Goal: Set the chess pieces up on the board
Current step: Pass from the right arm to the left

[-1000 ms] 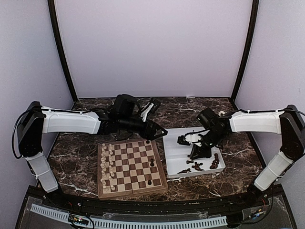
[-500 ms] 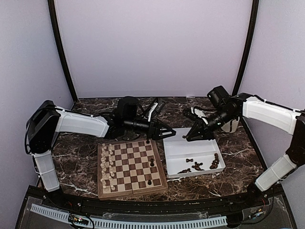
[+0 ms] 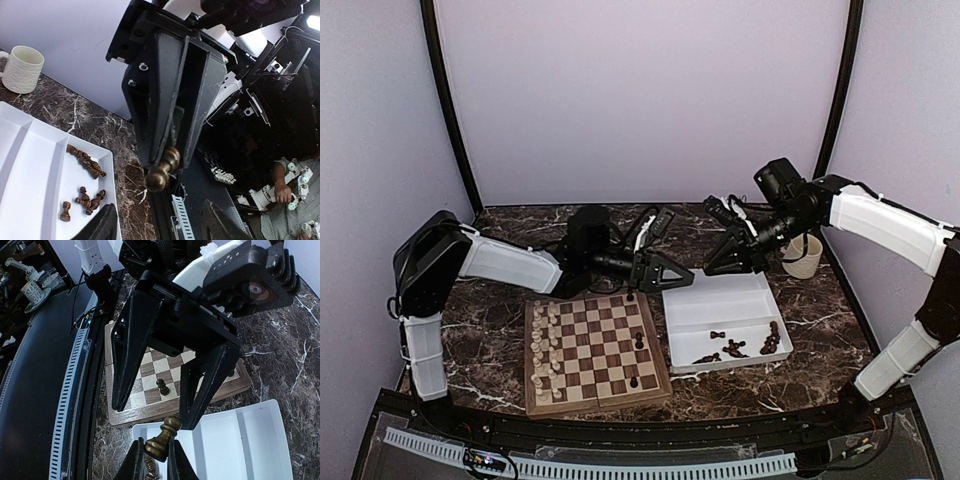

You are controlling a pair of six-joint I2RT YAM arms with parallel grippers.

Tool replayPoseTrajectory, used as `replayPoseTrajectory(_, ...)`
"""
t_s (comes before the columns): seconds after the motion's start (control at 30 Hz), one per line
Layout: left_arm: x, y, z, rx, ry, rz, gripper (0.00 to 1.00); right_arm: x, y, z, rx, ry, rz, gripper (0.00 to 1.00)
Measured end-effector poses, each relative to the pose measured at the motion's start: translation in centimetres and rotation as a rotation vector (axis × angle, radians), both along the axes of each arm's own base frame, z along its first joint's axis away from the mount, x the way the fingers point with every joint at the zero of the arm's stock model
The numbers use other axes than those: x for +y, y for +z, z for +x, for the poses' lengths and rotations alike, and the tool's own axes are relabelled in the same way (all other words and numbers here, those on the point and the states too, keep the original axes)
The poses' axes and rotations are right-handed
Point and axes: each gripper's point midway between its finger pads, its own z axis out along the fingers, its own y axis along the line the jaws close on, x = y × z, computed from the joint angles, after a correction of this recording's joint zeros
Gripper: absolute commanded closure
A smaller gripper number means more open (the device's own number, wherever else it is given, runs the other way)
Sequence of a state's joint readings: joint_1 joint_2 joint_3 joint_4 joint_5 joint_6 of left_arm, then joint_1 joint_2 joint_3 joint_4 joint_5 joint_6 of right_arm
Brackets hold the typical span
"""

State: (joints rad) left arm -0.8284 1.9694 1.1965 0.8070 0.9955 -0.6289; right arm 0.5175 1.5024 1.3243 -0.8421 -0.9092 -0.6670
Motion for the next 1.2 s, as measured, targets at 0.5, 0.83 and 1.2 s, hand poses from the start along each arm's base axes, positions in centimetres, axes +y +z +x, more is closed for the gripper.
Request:
replayPoseTrajectory(0.5,-0.4,1.2,0.1,0.091,-0.076,-0.068,0.69,0.7,-0.8,-1.2,0.009,0.034,-0.035,0.87)
replayPoseTrajectory(0.83,-0.4,0.8,0.4,0.130,-0.091,-0.067,0.79,0.8,-1.3,-1.1,0.006,0.030,-0.053,0.87)
replayPoseTrajectory(1.2,-0.3,0.5,0.8,0.163,-0.090,-0.057,0.84,0.9,-1.6,-0.4,0.008,-0.005,-0.072,0.87)
